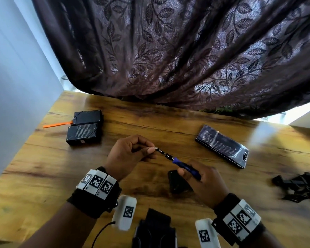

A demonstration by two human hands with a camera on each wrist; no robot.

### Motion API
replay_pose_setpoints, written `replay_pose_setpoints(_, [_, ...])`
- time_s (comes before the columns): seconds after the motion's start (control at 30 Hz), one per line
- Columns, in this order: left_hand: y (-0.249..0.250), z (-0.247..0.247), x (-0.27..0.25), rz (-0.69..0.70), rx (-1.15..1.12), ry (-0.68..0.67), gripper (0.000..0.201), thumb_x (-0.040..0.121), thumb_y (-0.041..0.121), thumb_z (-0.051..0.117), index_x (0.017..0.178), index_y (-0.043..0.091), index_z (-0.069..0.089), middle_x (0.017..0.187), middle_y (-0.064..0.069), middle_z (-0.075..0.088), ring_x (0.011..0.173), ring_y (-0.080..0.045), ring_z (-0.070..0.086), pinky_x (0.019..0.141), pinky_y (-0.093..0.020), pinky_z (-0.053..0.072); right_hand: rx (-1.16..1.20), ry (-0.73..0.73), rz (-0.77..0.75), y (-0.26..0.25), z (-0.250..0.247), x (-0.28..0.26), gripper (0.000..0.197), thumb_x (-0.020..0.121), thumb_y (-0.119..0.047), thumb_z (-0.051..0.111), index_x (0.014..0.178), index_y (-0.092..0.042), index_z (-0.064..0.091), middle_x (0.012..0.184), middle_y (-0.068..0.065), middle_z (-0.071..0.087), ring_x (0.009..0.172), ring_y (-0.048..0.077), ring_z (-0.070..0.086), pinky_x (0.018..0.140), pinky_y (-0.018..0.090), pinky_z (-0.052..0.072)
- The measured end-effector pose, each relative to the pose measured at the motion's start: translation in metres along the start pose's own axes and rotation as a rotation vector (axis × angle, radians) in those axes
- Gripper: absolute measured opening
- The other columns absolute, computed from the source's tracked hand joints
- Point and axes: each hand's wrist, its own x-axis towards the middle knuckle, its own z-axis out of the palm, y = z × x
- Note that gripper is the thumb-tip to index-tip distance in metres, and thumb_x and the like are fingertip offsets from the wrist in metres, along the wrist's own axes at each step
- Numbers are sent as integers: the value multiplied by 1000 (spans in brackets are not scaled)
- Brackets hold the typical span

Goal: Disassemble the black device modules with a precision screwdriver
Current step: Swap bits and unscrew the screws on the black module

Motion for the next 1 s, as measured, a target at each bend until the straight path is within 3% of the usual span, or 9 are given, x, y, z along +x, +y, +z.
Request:
replay_pose_setpoints(0.17, [0, -3, -2, 9, 44, 8, 14, 88, 4, 70, 100, 0, 67, 90, -15, 77, 88, -28, 76, 73, -28, 61, 19, 12, -15, 0, 1, -2, 36, 89, -66, 51, 80, -31, 58, 66, -9, 57, 51, 10, 48, 49, 21, 36])
replay_pose_setpoints(0.37, [4, -2, -7, 30, 94, 6, 26, 78, 14, 74, 99, -1, 69, 89, -15, 77, 86, -29, 76, 73, -31, 62, 11, -3, -18, -1, -1, -4, 33, 89, -65, 51, 85, -34, 61, 68, -10, 60, 52, 10, 51, 50, 20, 37])
replay_pose_setpoints(0.47, [5, -4, -7, 75, 248, -4, 18, 79, 13, 77, 94, 5, 71, 87, -8, 77, 84, -23, 77, 74, -29, 62, -63, -55, 5, 0, -5, -4, 32, 89, -68, 49, 90, -39, 61, 69, -11, 62, 57, 11, 56, 52, 23, 42])
replay_pose_setpoints(0.6, [8, -1, -8, 131, 431, -45, 9, 84, 6, 78, 91, 12, 74, 86, 1, 78, 79, -11, 76, 71, -19, 59, -183, -139, -27, 4, -6, -3, 34, 94, -67, 40, 113, -44, 56, 87, -17, 66, 74, 6, 61, 64, 37, 55])
replay_pose_setpoints(0.77, [8, 7, -8, 143, 445, -44, 10, 84, 6, 78, 91, 13, 74, 85, 1, 78, 78, -10, 76, 70, -19, 59, -246, -125, -6, 6, -7, -1, 25, 100, -53, 45, 123, -48, 52, 104, -25, 61, 90, -1, 58, 74, 30, 54])
replay_pose_setpoints(0.87, [8, 12, -10, 143, 451, -62, 10, 84, 7, 79, 90, 14, 74, 86, 4, 78, 78, -9, 76, 70, -20, 59, -257, -120, 39, -1, -10, -4, 18, 99, -62, 38, 109, -51, 48, 97, -23, 57, 84, -1, 57, 69, 26, 50])
replay_pose_setpoints(1.0, [7, 26, -14, 184, 510, -95, 10, 83, 8, 80, 90, 14, 76, 86, 9, 77, 77, -5, 74, 69, -17, 58, -308, -40, 160, -14, -14, -4, 55, 88, -82, 29, 79, -32, 50, 74, -11, 55, 65, 3, 51, 56, 22, 34])
